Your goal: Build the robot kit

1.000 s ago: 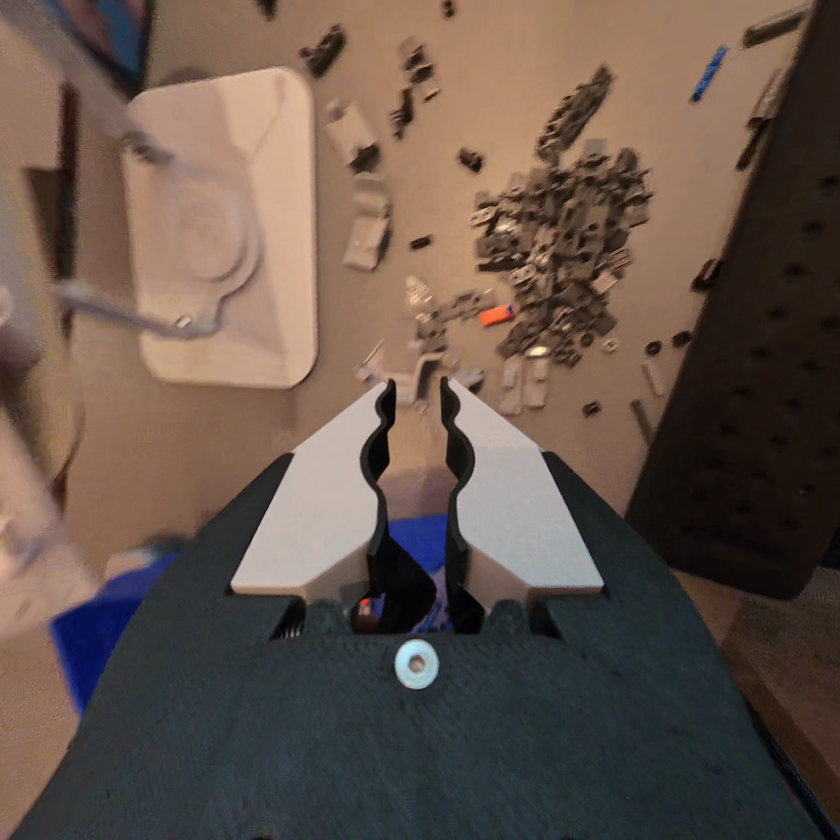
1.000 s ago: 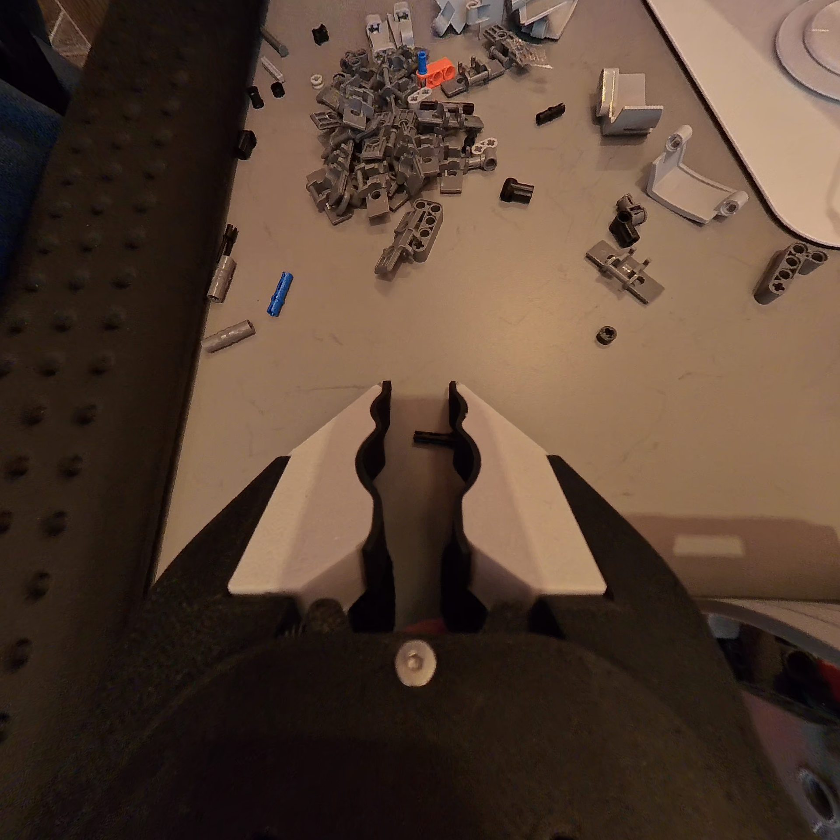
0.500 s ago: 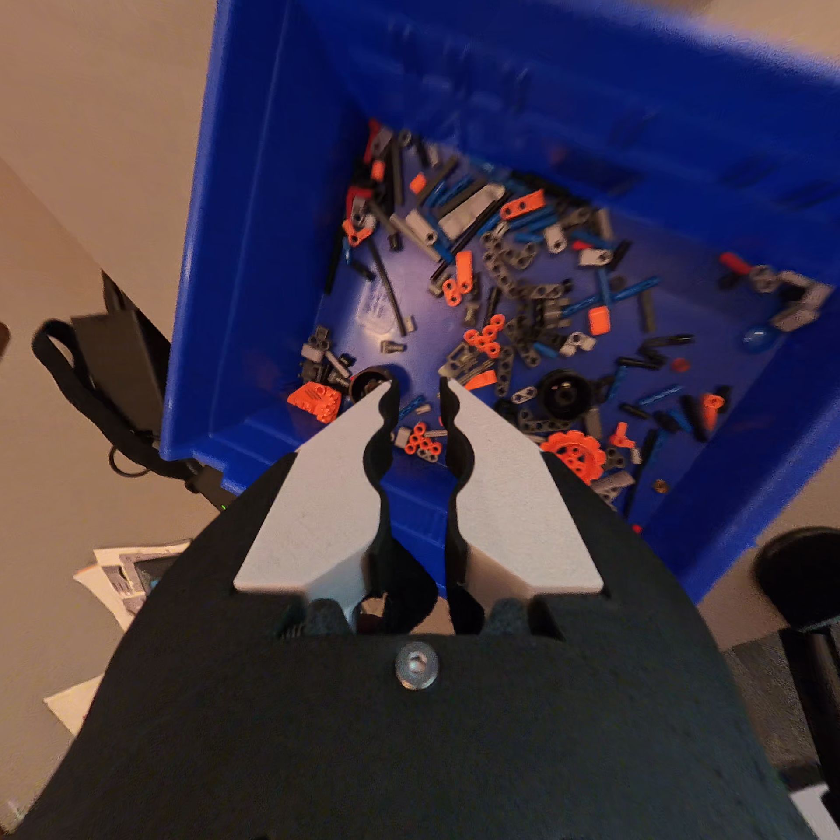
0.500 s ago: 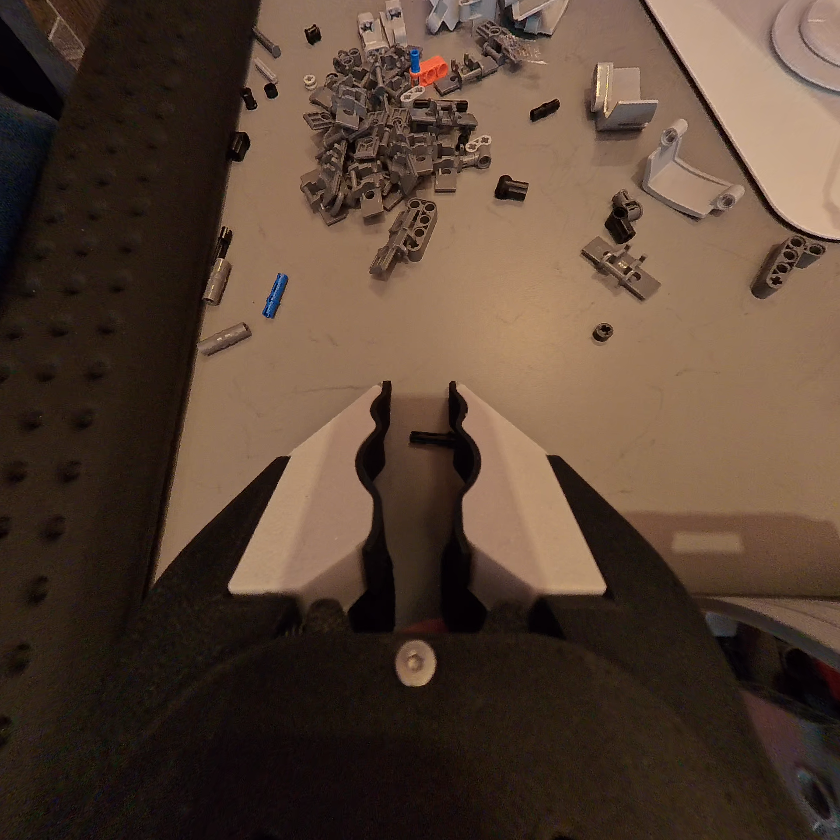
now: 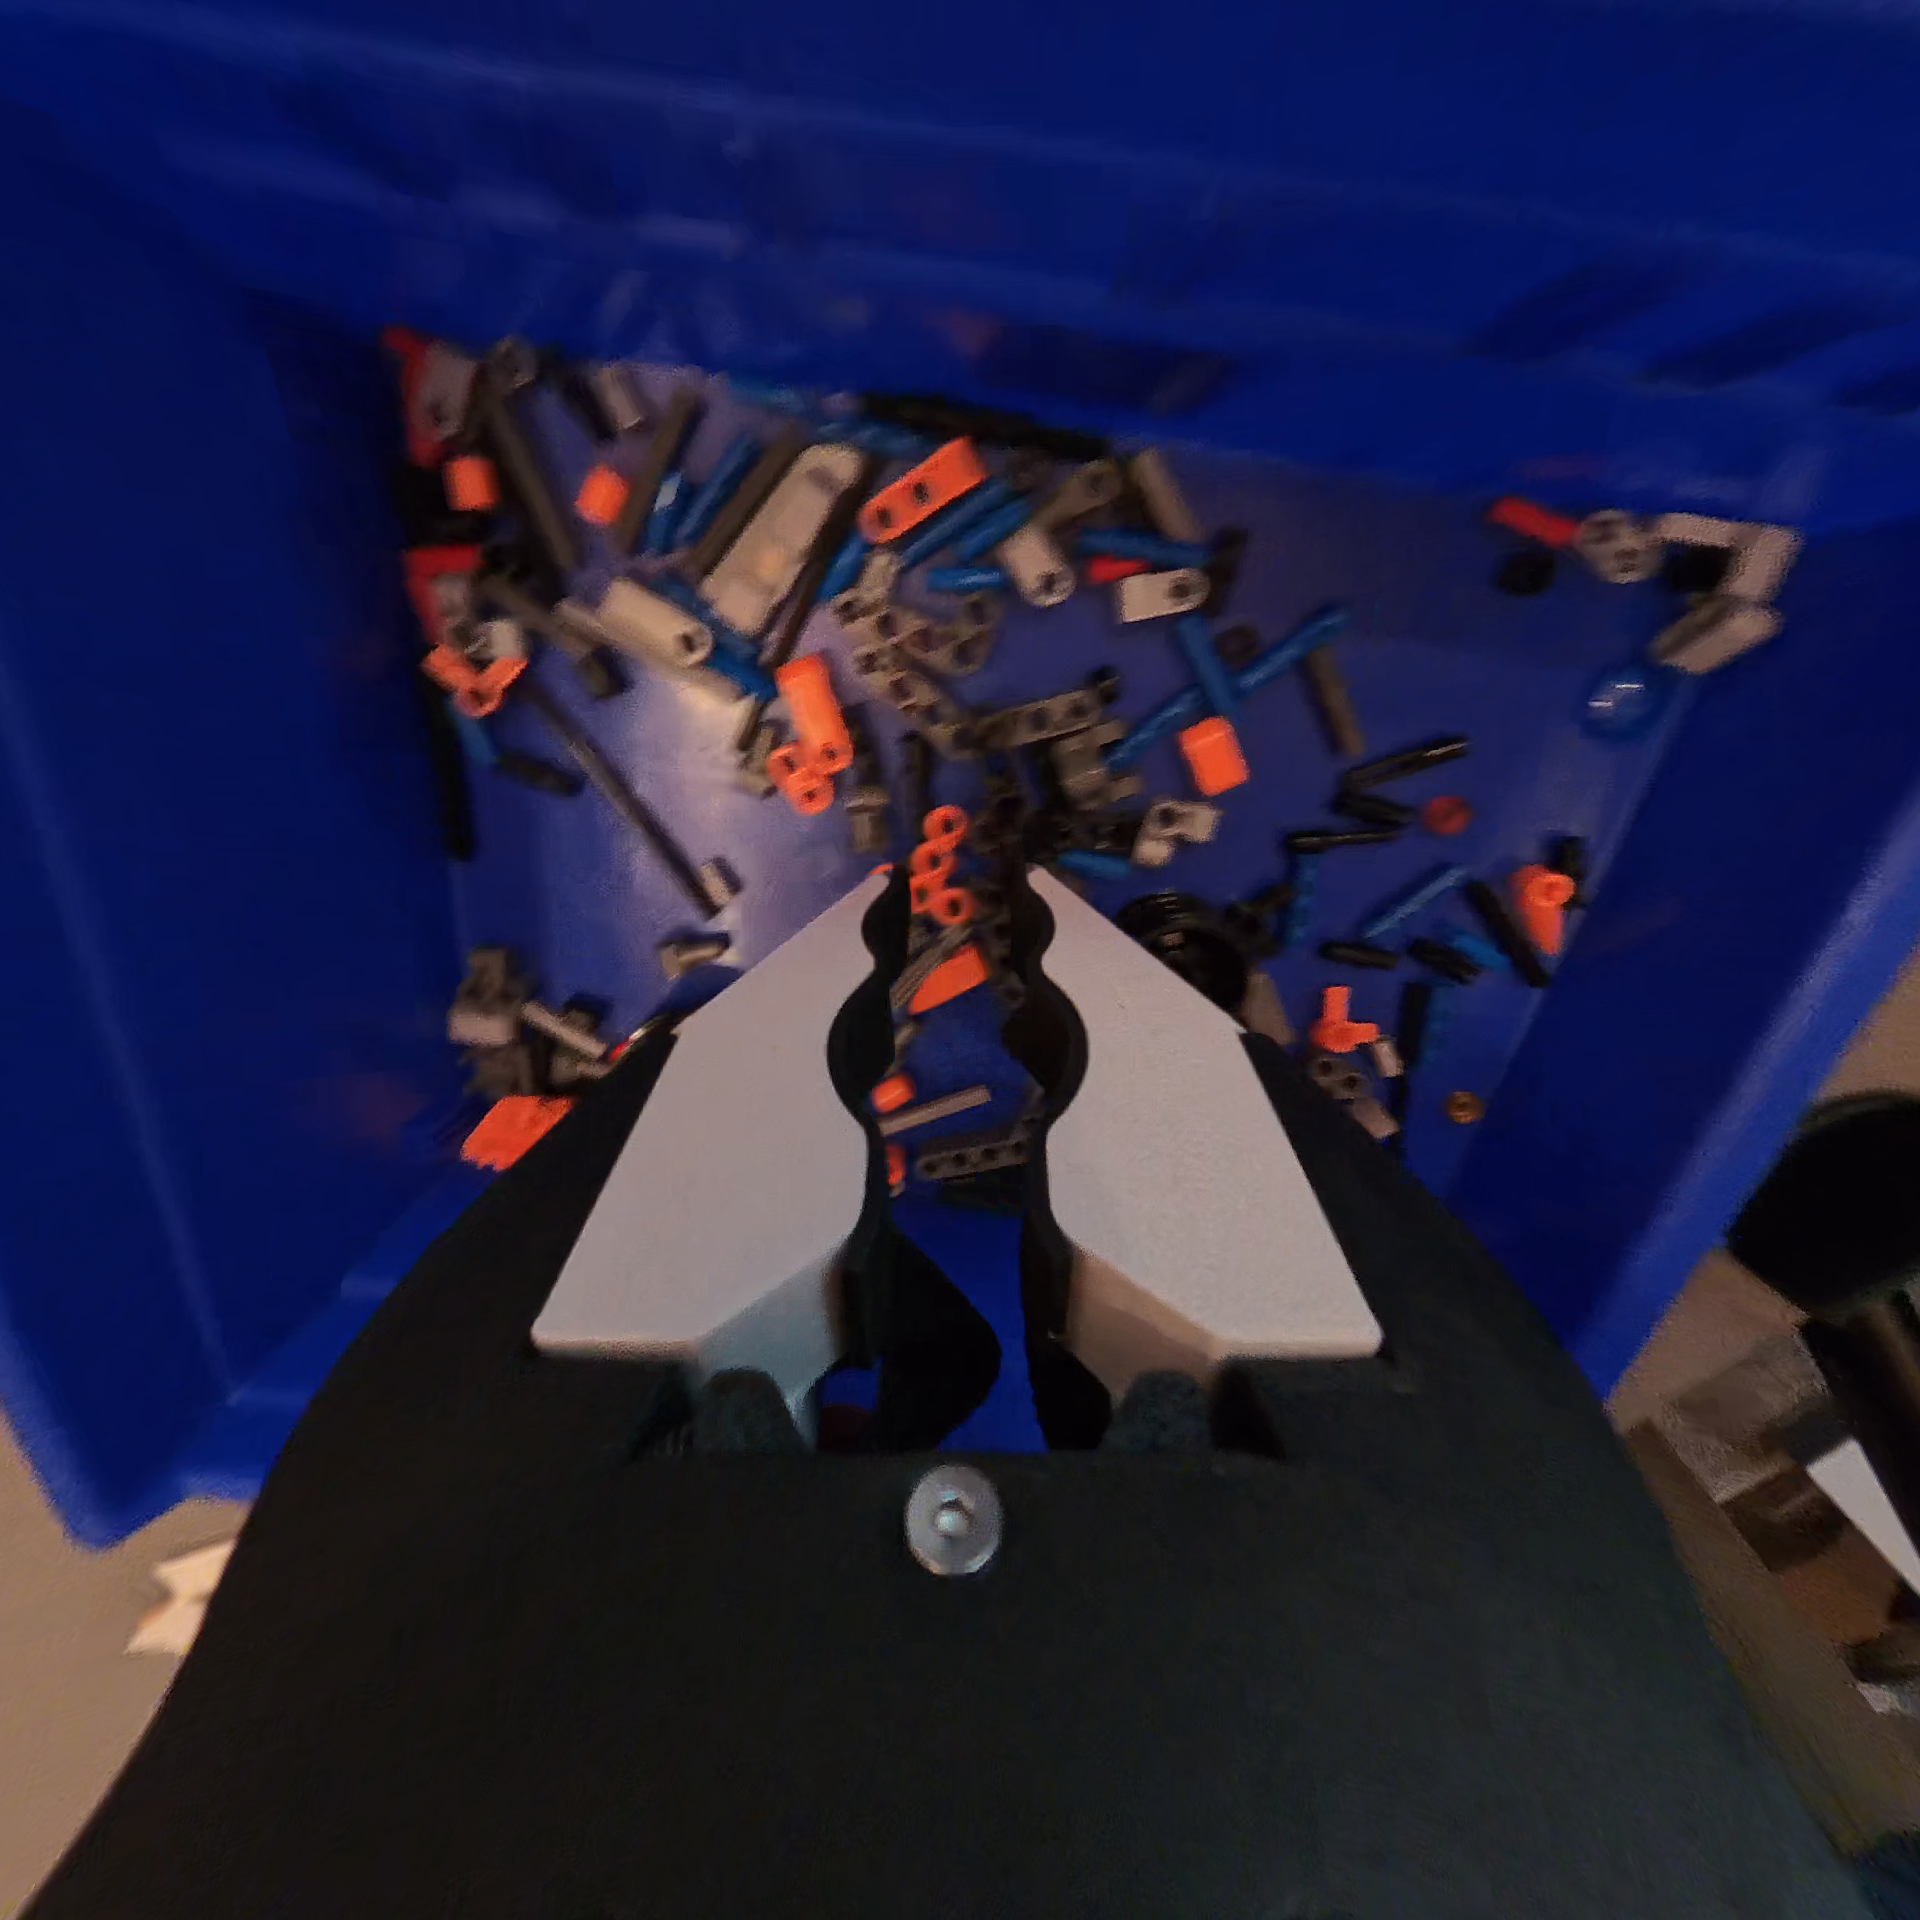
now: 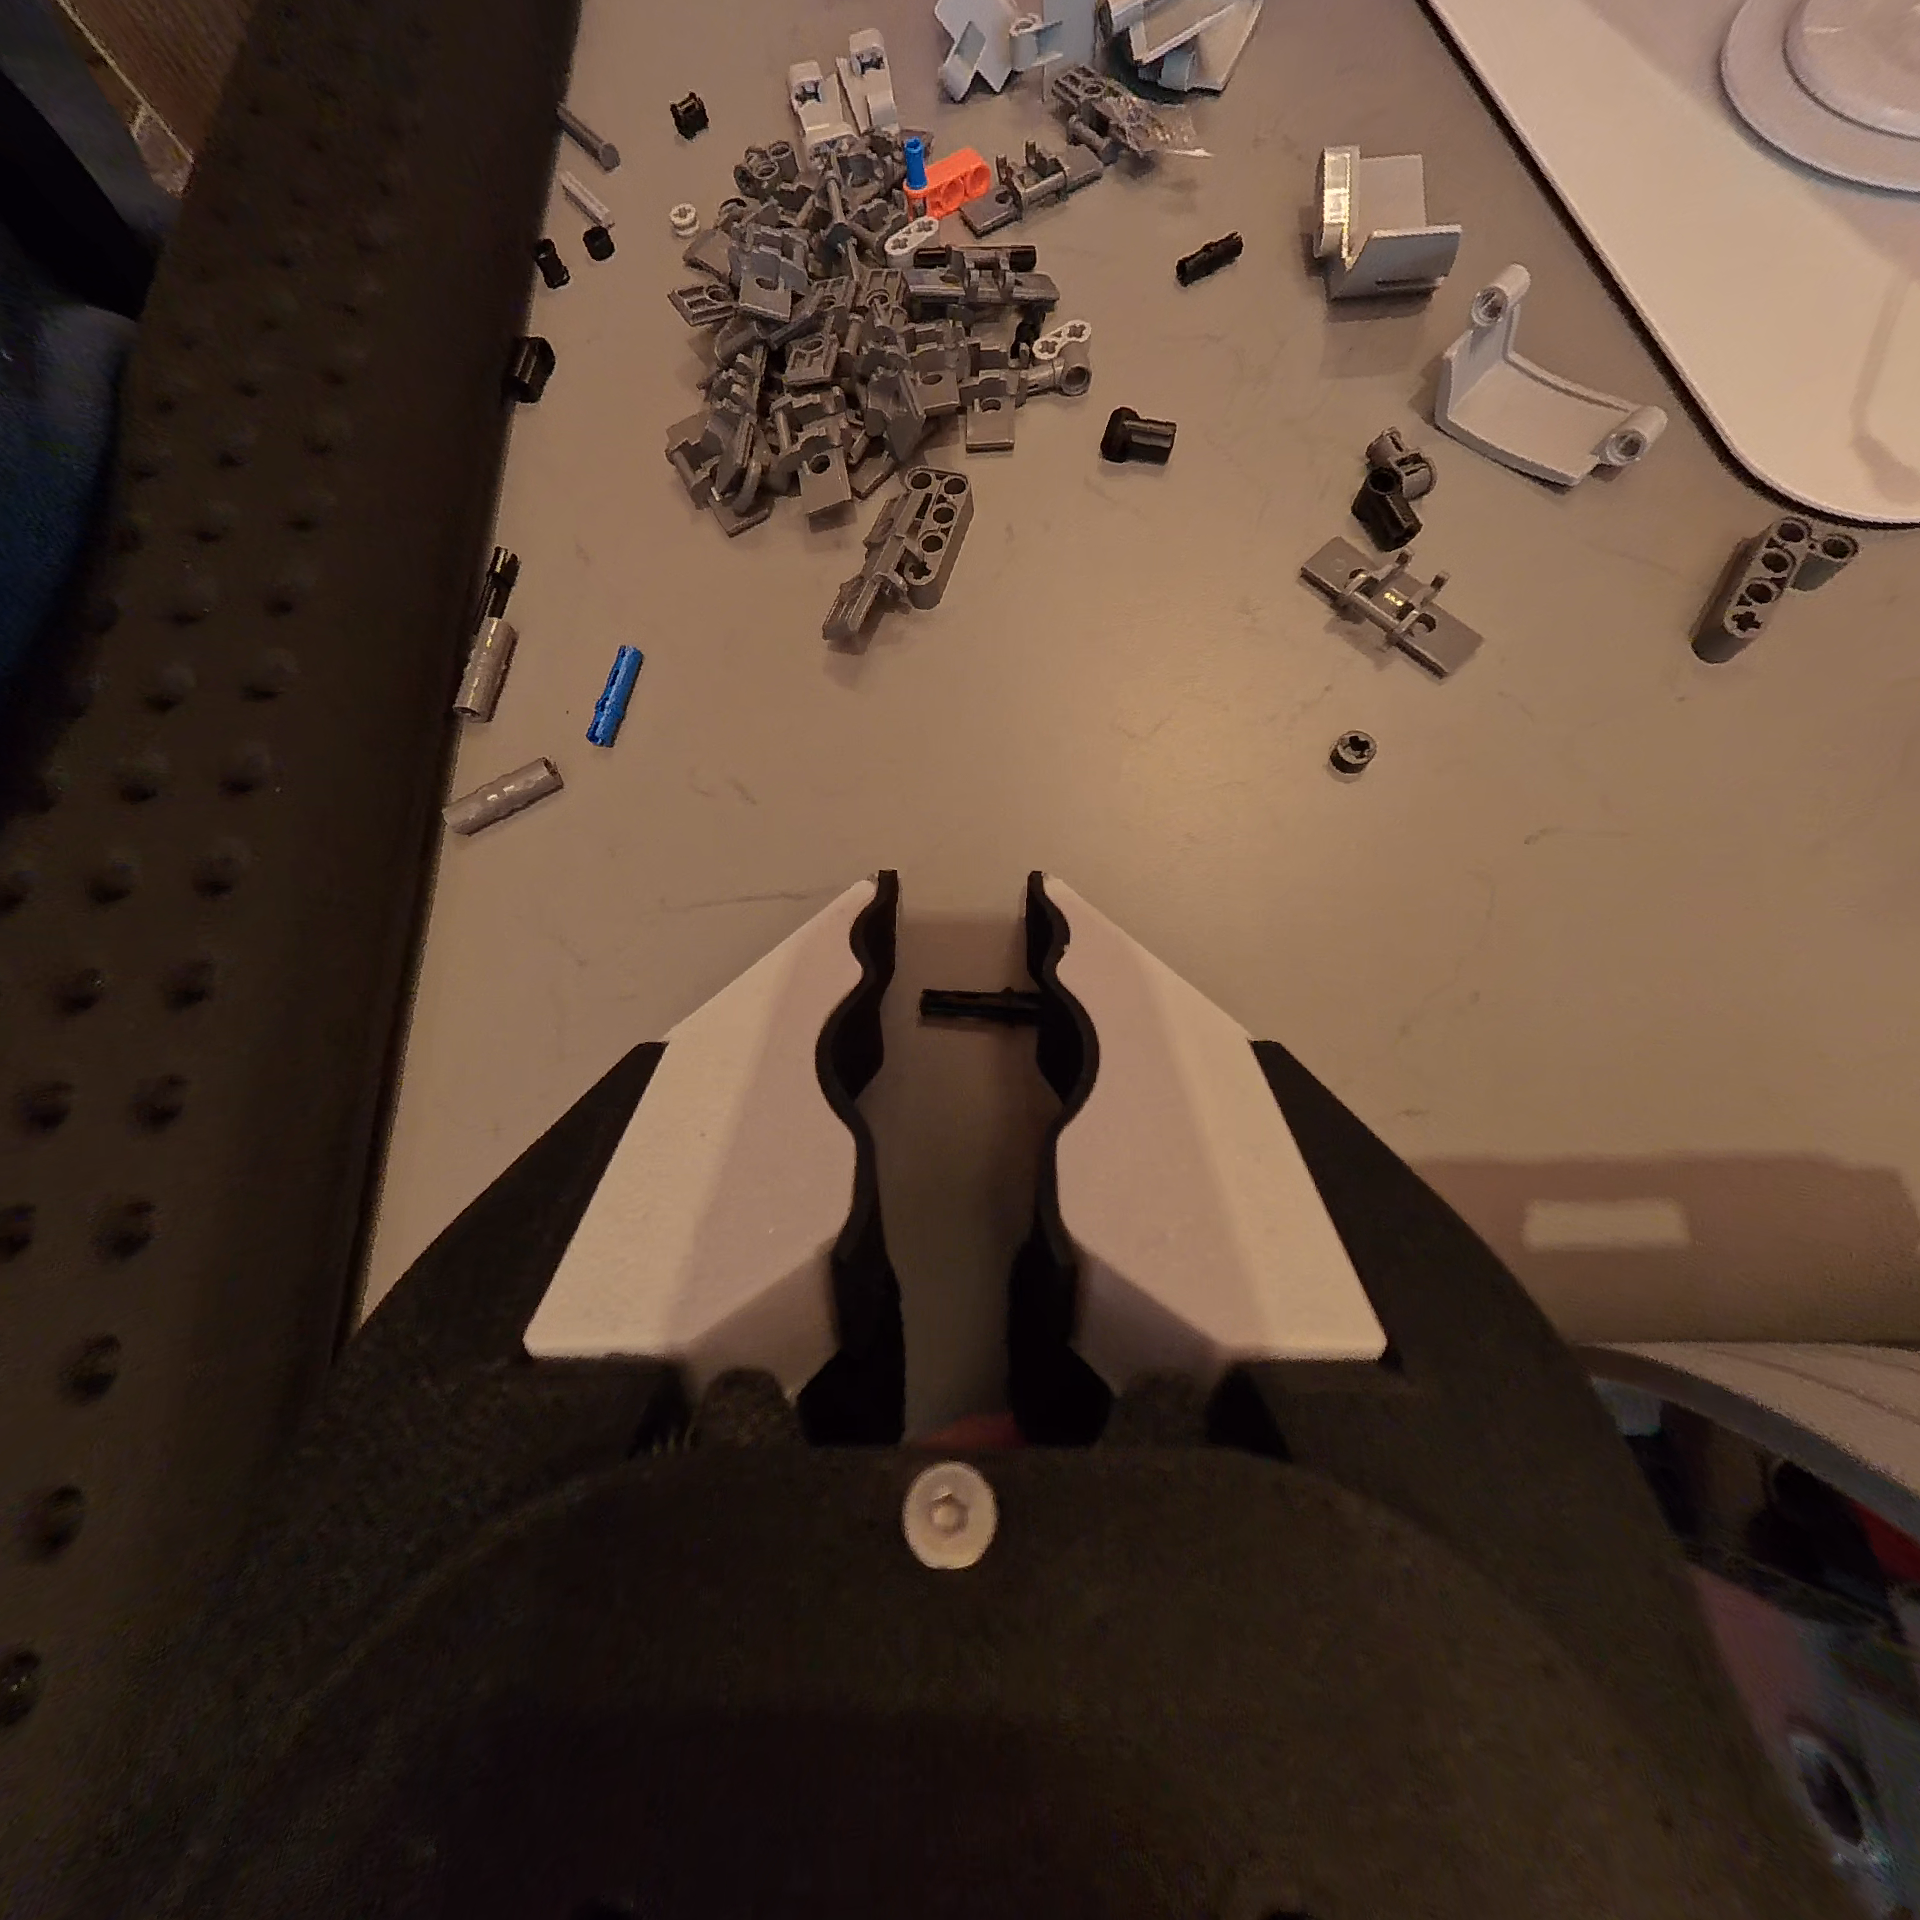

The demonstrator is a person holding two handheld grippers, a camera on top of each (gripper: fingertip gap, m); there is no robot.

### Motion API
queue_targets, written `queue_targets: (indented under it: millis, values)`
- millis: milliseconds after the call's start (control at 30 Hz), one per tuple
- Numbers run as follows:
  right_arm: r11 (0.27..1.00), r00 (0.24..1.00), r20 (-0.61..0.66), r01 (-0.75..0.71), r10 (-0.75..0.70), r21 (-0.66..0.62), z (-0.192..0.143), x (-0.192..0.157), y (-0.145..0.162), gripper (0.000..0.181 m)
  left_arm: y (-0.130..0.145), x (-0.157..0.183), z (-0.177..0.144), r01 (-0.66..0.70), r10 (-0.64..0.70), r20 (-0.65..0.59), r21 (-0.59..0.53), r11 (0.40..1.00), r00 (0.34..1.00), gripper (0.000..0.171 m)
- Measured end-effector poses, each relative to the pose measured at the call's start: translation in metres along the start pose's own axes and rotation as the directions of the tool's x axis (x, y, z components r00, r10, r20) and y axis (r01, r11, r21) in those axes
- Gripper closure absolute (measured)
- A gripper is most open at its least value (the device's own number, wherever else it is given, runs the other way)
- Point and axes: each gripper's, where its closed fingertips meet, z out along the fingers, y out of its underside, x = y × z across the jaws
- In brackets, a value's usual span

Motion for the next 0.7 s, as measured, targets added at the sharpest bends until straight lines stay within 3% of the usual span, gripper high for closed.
queue_targets:
  millis: [267,400,467,600,700]
  values:
    - [0.999,0.999,-0.009,-0.033,0.033,0.001,0.000,0.004,0.000,0.160,-0.018,0.053,0.020,-0.207,0.208,-0.103,0.016,0.978,0.973,0.156]
    - [0.999,0.999,-0.012,-0.041,0.041,-0.002,0.001,0.006,0.000,0.160,-0.011,0.043,0.027,-0.179,0.177,-0.099,-0.015,0.984,0.979,0.154]
    - [0.999,0.999,-0.014,-0.043,0.043,-0.002,0.001,0.006,0.000,0.161,-0.006,0.023,0.027,-0.119,0.118,-0.041,-0.035,0.992,0.992,0.154]
    - [0.999,0.999,-0.013,-0.049,0.049,-0.002,0.001,0.007,0.000,0.161,-0.001,0.005,0.007,-0.062,0.062,0.014,-0.004,0.998,0.998,0.152]
    - [0.999,0.998,-0.011,-0.054,0.054,-0.002,0.001,0.007,0.000,0.161,0.008,-0.004,-0.012,-0.076,0.079,0.093,-0.045,0.996,0.992,0.148]
